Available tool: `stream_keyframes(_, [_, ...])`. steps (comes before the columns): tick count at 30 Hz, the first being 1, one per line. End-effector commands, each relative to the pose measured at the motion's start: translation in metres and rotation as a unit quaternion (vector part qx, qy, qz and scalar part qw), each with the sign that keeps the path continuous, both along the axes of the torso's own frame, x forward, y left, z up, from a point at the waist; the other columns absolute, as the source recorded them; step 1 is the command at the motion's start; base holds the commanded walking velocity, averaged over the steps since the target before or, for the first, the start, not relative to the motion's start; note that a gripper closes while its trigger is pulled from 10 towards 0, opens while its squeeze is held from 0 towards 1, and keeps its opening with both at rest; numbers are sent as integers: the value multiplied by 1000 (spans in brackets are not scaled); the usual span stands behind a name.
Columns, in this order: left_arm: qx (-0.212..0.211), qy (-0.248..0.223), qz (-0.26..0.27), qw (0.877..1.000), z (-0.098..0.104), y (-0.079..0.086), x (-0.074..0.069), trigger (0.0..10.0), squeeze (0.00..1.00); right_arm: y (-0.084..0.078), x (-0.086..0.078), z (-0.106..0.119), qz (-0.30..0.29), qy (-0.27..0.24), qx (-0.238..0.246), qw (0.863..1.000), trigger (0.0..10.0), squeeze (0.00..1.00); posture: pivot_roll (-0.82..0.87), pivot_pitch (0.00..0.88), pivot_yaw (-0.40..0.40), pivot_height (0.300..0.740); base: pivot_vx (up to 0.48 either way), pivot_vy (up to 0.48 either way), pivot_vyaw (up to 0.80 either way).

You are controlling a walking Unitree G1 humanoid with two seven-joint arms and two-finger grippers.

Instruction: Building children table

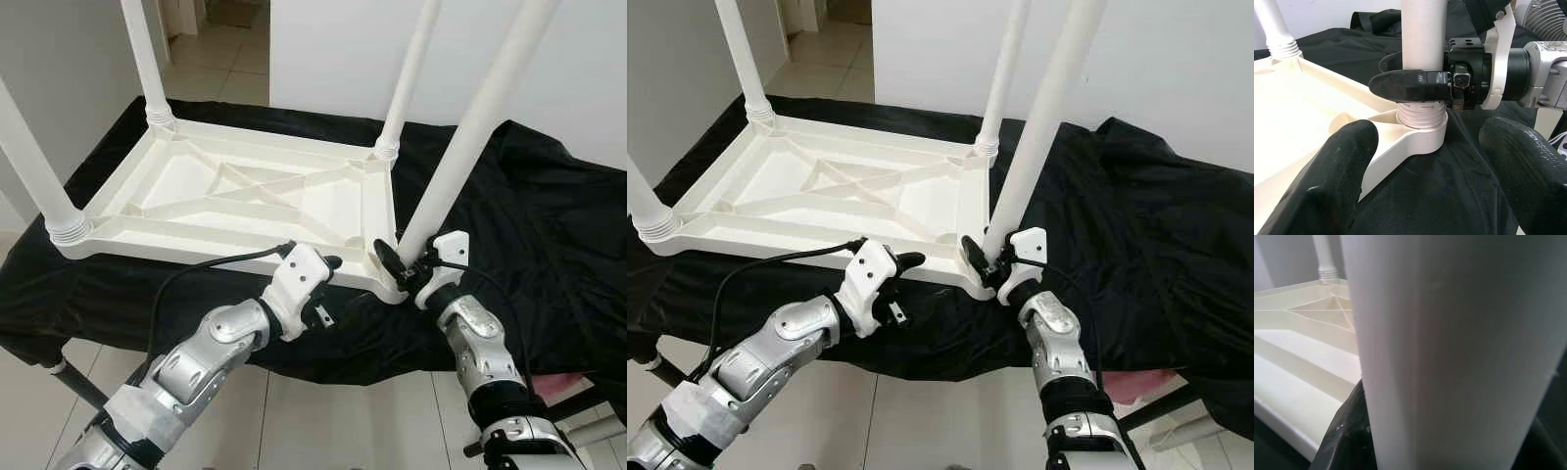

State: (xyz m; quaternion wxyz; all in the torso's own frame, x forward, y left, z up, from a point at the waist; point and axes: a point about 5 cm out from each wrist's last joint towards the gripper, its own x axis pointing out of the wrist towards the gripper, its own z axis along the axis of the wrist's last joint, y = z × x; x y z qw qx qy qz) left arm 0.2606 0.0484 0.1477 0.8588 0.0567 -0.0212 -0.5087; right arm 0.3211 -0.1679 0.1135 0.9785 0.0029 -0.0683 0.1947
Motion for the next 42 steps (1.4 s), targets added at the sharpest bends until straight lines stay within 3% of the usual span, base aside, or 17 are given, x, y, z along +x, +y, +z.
stream_keyframes(1, [10, 6, -95, 995, 0, -5, -11, 10000, 0, -3, -2, -5, -30, 17, -10, 999, 10000, 0, -15, 0, -55, 740, 0, 0, 0])
stream_keyframes(2, [10, 6, -95, 995, 0, -5, -11, 10000, 0, -3, -2, -5, -30, 17, -10, 999, 10000, 0, -15, 0, -55, 740, 0, 0, 0])
stream_keyframes(3, [9, 8, -95, 995, -1, -5, -11, 10000, 0, 0, -1, -5, -93, 25, 2, 995, 10000, 0, -14, 0, -61, 740, 0, 0, 0])
stream_keyframes(7, [8, 10, -94, 996, -2, -5, -12, 10000, 0, 2, -1, -5, -162, 38, 24, 986, 10000, 0, -14, 0, -64, 740, 0, 0, 0])
stream_keyframes(9, [8, 11, -93, 996, -2, -5, -12, 10000, 0, 5, -2, -7, -225, 49, 44, 972, 10000, 0, -11, 0, -69, 740, 0, 0, 0])
stream_keyframes(12, [8, 11, -93, 996, -3, -6, -13, 10000, 0, 5, -3, -7, -251, 53, 49, 965, 10000, 0, -8, 0, -70, 740, 0, 0, 0])
stream_keyframes(13, [7, 14, -94, 995, -3, -6, -14, 10000, 0, 7, -8, -10, -320, 62, 72, 943, 10000, 0, -7, 0, -72, 740, 0, 0, 0])
stream_keyframes(14, [7, 14, -94, 995, -3, -6, -14, 10000, 0, 7, -8, -10, -320, 62, 72, 943, 10000, 0, -7, 0, -72, 740, 0, 0, 0])
stream_keyframes(15, [7, 17, -96, 995, -4, -6, -14, 10000, 0, 11, -11, -10, -344, 63, 81, 934, 10000, 0, -7, 0, -72, 740, 0, 0, 0])
stream_keyframes(18, [7, 17, -96, 995, -4, -6, -14, 10000, 0, 16, -11, -7, -332, 57, 72, 939, 10000, 0, -7, 0, -75, 740, 0, 0, 0])
stream_keyframes(26, [9, 13, -96, 995, -4, -6, -14, 10000, 0, 12, -11, -4, -339, 57, 68, 937, 10000, 0, -5, 0, -74, 740, 0, 0, 0])
stream_keyframes(27, [9, 13, -96, 995, -4, -6, -14, 10000, 0, 12, -11, -4, -341, 54, 68, 936, 10000, 1000, -5, 0, -74, 740, 0, 0, 0])
stream_keyframes(37, [8, 15, -99, 995, -5, -7, -16, 10000, 0, 22, -15, 7, -287, 21, 82, 954, 10000, 1000, -8, 0, -70, 740, 0, 0, 0])
stream_keyframes(38, [9, 18, -100, 995, -6, -7, -16, 10000, 0, 26, -16, 6, -240, 31, 92, 966, 10000, 0, -13, 0, -71, 740, 0, 0, 0])
stream_keyframes(42, [19, 21, -104, 994, -11, -6, -18, 10000, 0, 24, -17, 5, -179, 29, 75, 981, 10000, 0, -18, 0, -66, 740, 0, 0, 0])
